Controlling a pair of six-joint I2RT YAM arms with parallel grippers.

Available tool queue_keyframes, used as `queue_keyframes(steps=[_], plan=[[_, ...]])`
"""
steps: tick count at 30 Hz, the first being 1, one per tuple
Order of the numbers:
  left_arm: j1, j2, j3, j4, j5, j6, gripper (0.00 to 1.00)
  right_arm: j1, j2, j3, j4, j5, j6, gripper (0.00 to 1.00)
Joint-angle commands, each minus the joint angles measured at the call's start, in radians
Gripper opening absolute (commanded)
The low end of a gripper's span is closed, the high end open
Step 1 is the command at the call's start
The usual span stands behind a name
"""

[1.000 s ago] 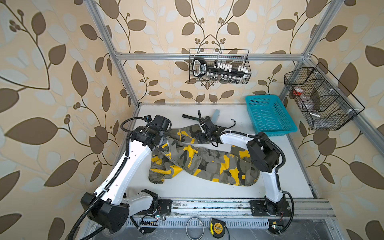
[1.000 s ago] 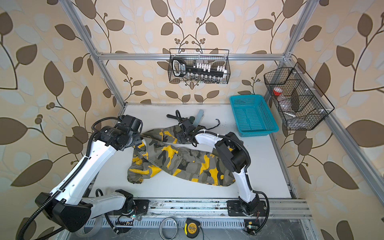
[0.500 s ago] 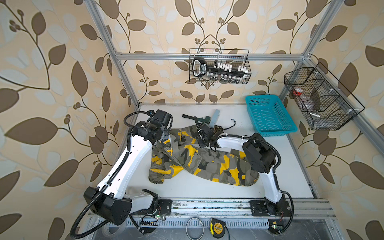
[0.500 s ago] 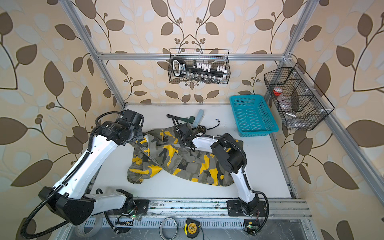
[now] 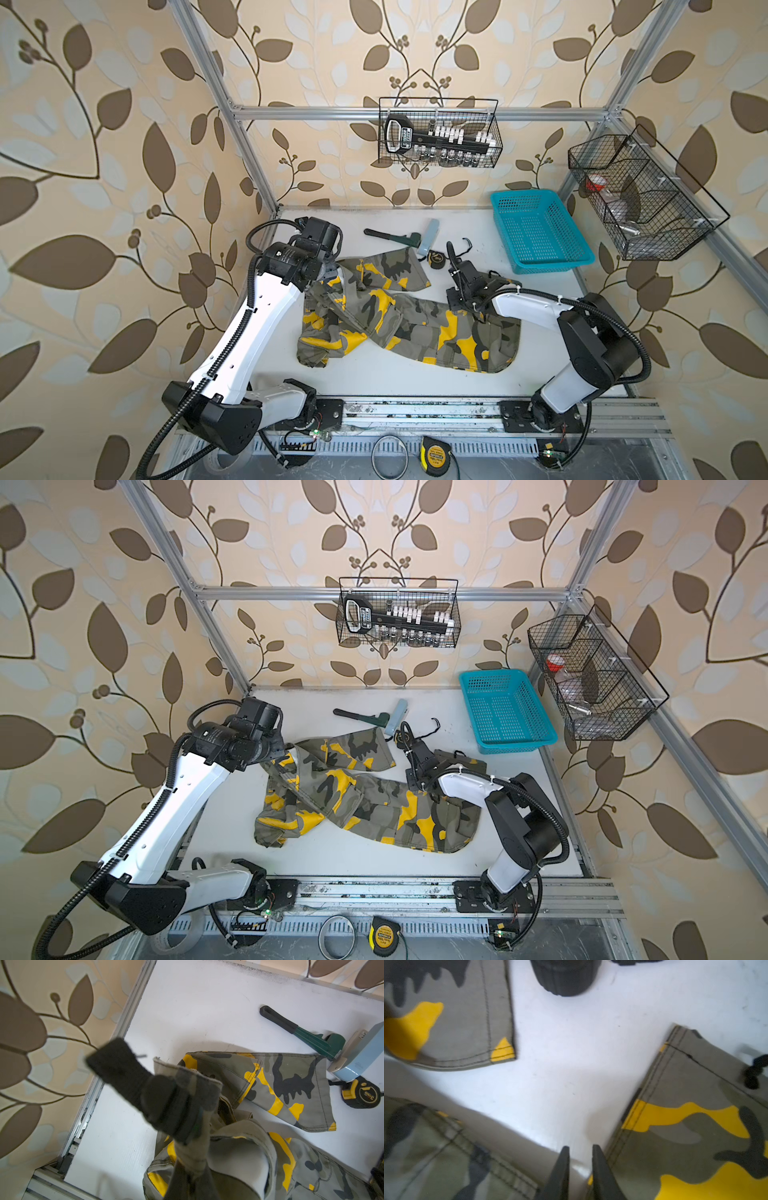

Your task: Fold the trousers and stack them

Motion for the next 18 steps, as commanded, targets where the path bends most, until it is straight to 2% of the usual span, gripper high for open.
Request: queue_keyframes(steps=[1, 2, 4, 10, 13, 18], plan=[[0.012, -0.035, -0.007, 0.000, -0.007, 0.004, 0.00, 0.063, 0.042, 0.122, 0.021, -0.025, -0.053, 0.61], [0.012, -0.037, -0.010, 0.000, -0.006, 0.003, 0.00, 0.073, 0.066, 0.151, 0.026, -0.024, -0.053, 0.66], [0.012, -0.040, -0.023, 0.001, -0.013, 0.001, 0.00, 0.089, 0.133, 0.223, 0.024, -0.007, -0.064, 0.86], [0.012, -0.041, -0.055, 0.009, -0.008, -0.001, 0.00, 0.089, 0.331, 0.410, -0.054, 0.019, -0.053, 0.89], [0.012, -0.033, -0.055, 0.012, -0.004, 0.001, 0.00, 0.085, 0.396, 0.469, -0.099, 0.030, -0.010, 0.89], [0.011, -0.015, -0.051, 0.021, 0.005, 0.005, 0.00, 0.081, 0.454, 0.521, -0.121, -0.015, 0.039, 0.91]])
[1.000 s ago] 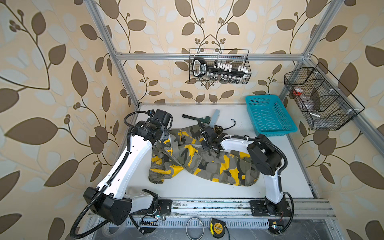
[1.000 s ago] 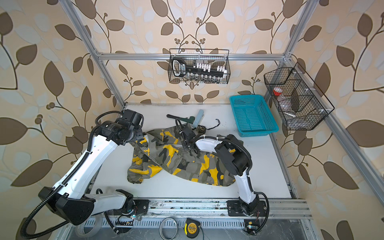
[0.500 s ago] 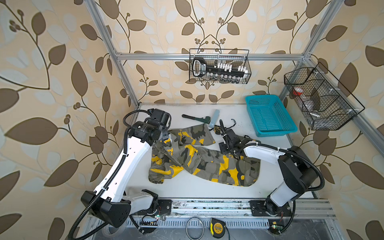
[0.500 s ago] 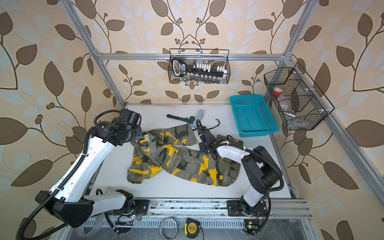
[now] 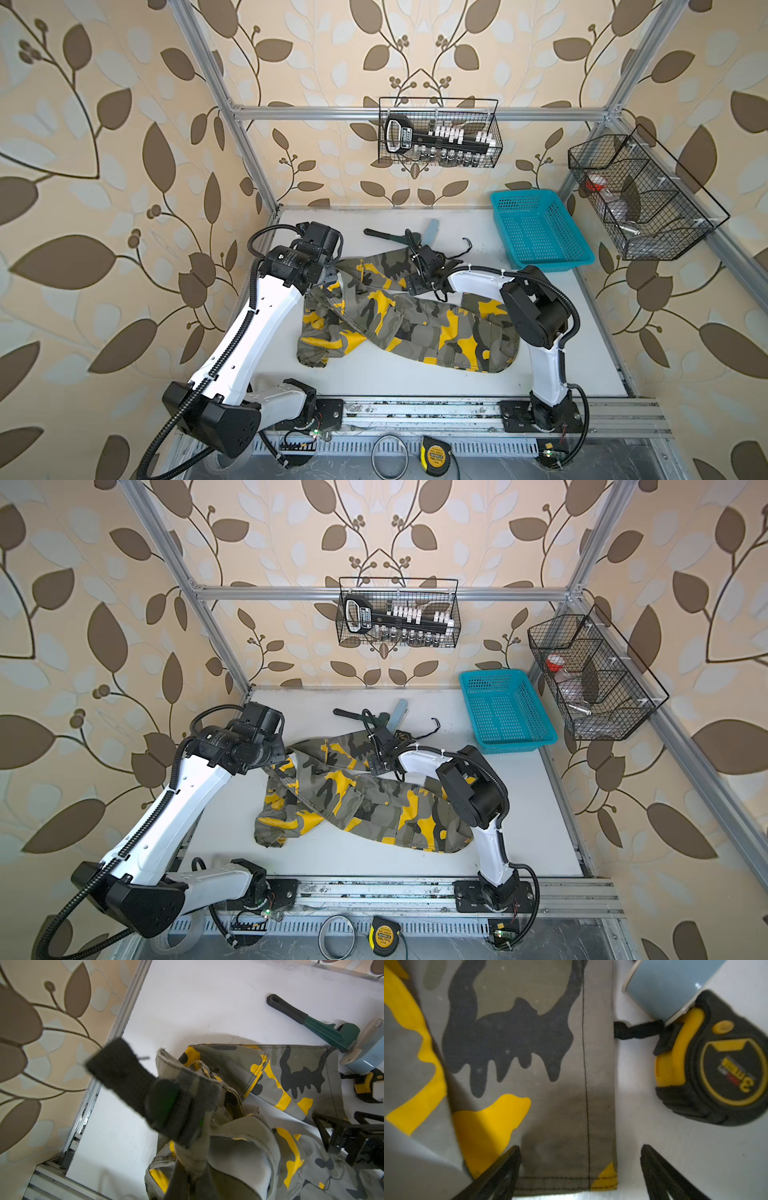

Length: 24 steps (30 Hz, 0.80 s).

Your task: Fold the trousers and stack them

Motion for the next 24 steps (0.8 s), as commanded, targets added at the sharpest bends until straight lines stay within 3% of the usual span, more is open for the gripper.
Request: queue_keyframes(steps=[1, 5, 11, 13, 16, 18, 24], plan=[[0.012, 0.000, 0.004, 0.014, 0.004, 0.005, 0.00, 0.008, 0.051, 0.079, -0.087, 0.003, 0.037, 0.90], [0.012, 0.009, 0.002, 0.021, 0.007, 0.008, 0.00, 0.024, 0.099, 0.094, -0.119, -0.006, 0.058, 0.84], [0.012, 0.018, -0.007, 0.027, 0.013, 0.012, 0.00, 0.050, 0.121, 0.060, -0.082, -0.107, 0.109, 0.57], [0.012, 0.019, -0.012, 0.030, 0.016, 0.011, 0.00, 0.063, 0.123, 0.058, -0.086, -0.076, 0.107, 0.44], [0.012, 0.019, -0.019, 0.030, 0.012, 0.017, 0.00, 0.067, 0.117, 0.055, -0.094, -0.048, 0.113, 0.14], [0.012, 0.019, -0.019, 0.030, 0.011, 0.018, 0.00, 0.065, 0.091, 0.045, -0.083, -0.035, 0.112, 0.02], [0.012, 0.015, 0.017, 0.014, -0.027, 0.025, 0.00, 0.019, -0.131, -0.026, -0.068, -0.005, 0.101, 0.00]])
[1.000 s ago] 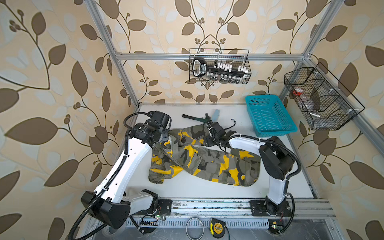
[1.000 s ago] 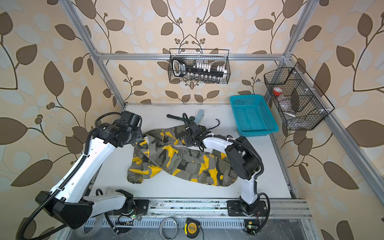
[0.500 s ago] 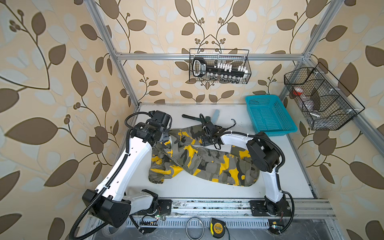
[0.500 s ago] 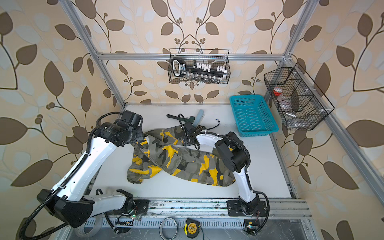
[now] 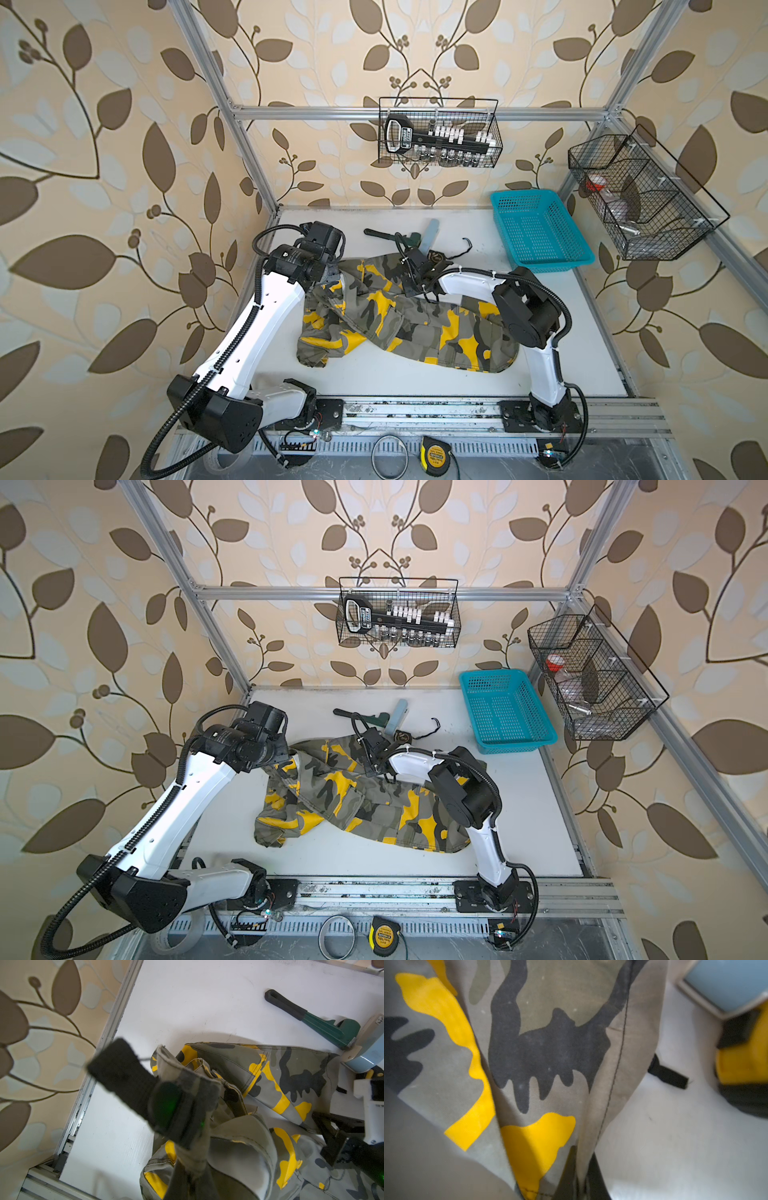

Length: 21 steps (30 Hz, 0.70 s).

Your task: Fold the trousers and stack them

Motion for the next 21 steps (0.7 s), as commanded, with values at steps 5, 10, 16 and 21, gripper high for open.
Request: queue_keyframes(steps=[5, 10, 16, 21], plan=[[0.012, -0.007, 0.067, -0.023, -0.071, 0.035, 0.00, -0.166, -0.403, -0.271, -0.063, 0.078, 0.019, 0.00], [0.012, 0.005, 0.099, -0.007, -0.019, 0.043, 0.00, -0.386, -0.670, -0.538, -0.086, 0.082, 0.029, 0.00], [0.012, 0.008, 0.141, 0.012, 0.056, 0.045, 0.00, -0.677, -0.963, -0.704, -0.151, 0.157, 0.075, 0.00], [0.012, -0.006, 0.185, 0.023, 0.041, 0.082, 0.00, -0.810, -1.210, -0.700, -0.242, 0.317, 0.126, 0.00]])
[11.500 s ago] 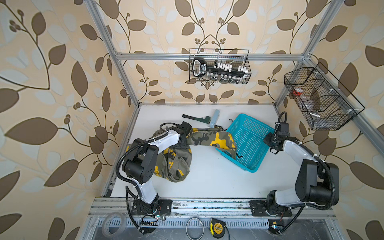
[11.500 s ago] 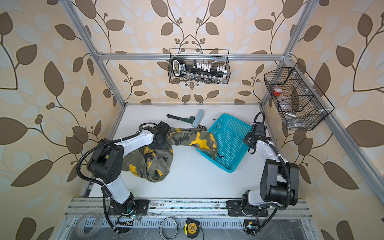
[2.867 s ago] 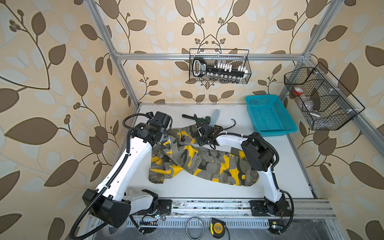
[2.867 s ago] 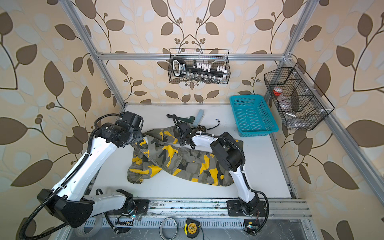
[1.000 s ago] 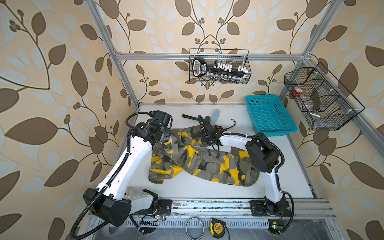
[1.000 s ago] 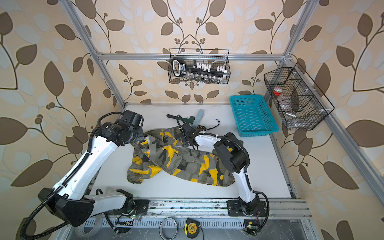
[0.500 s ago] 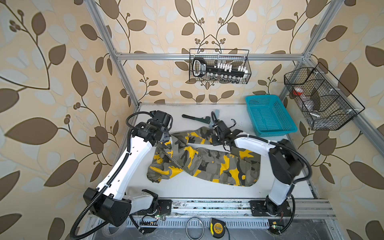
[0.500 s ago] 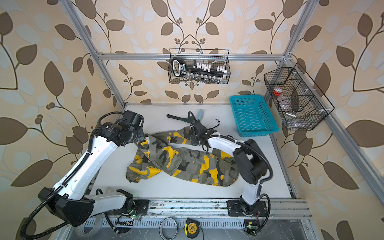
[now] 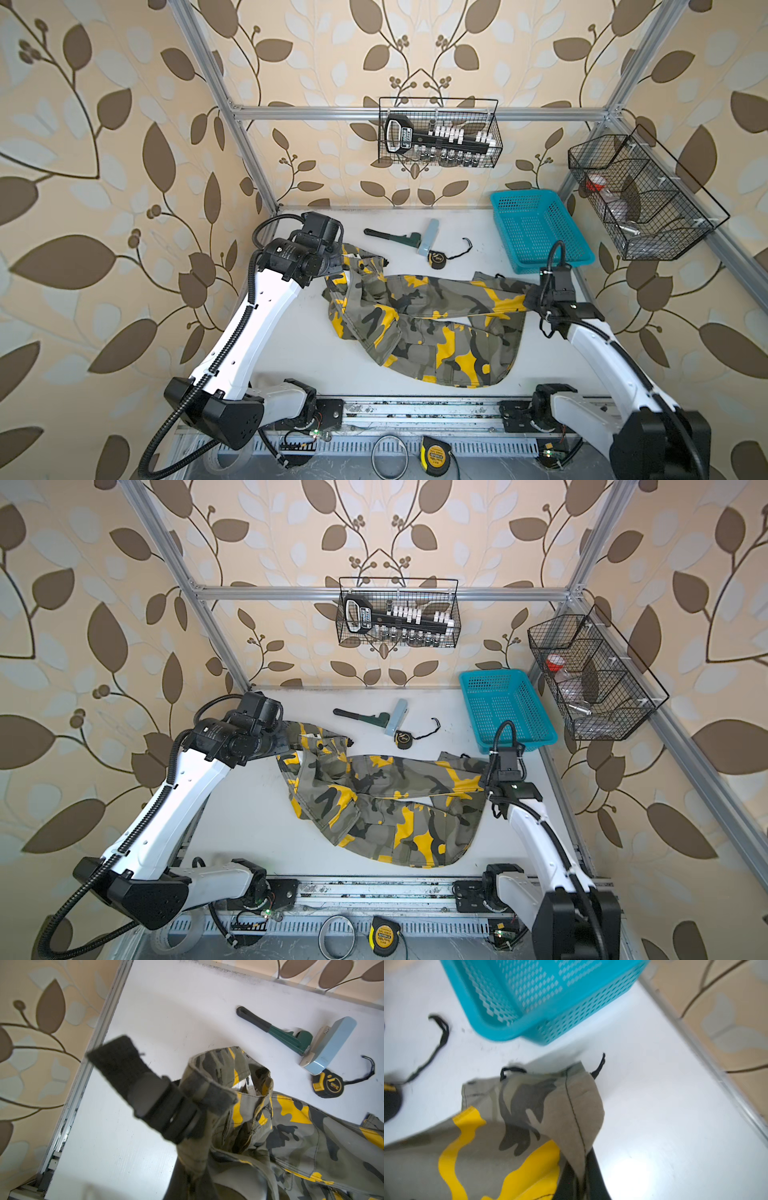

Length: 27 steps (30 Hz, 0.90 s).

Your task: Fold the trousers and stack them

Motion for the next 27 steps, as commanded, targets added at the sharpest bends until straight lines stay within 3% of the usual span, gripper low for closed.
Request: queue_keyframes(steps=[1, 5, 9, 13, 15, 17, 20, 24, 25, 27], plan=[[0.012, -0.025, 0.068, 0.025, -0.044, 0.045, 0.00, -0.096, -0.146, 0.025, -0.079, 0.164, 0.049, 0.00], [0.029, -0.037, 0.058, 0.027, -0.154, 0.052, 0.00, -0.284, -0.238, 0.063, -0.118, 0.128, -0.006, 0.00], [0.119, -0.097, -0.058, 0.055, -0.241, -0.018, 0.00, -0.296, -0.240, 0.105, -0.106, 0.030, -0.009, 0.00], [0.259, -0.179, -0.257, 0.095, -0.276, -0.107, 0.00, -0.218, -0.188, 0.107, -0.031, -0.168, -0.032, 0.00], [0.327, -0.204, -0.341, 0.106, -0.264, -0.165, 0.00, -0.114, -0.154, 0.103, -0.024, -0.127, -0.037, 0.00], [0.375, -0.223, -0.419, 0.121, -0.240, -0.228, 0.00, -0.006, -0.118, 0.088, -0.021, -0.014, -0.030, 0.00], [0.401, -0.232, -0.495, 0.116, -0.229, -0.326, 0.00, 0.014, -0.064, 0.035, -0.028, 0.039, 0.024, 0.01], [0.442, -0.237, -0.541, 0.109, -0.252, -0.381, 0.00, 0.013, -0.030, -0.021, -0.007, 0.014, 0.016, 0.16], [0.449, -0.239, -0.545, 0.111, -0.260, -0.388, 0.00, 0.011, -0.026, -0.022, -0.012, 0.012, 0.001, 0.25], [0.467, -0.235, -0.535, 0.110, -0.253, -0.390, 0.00, 0.003, -0.020, -0.011, -0.027, -0.032, -0.021, 0.54]])
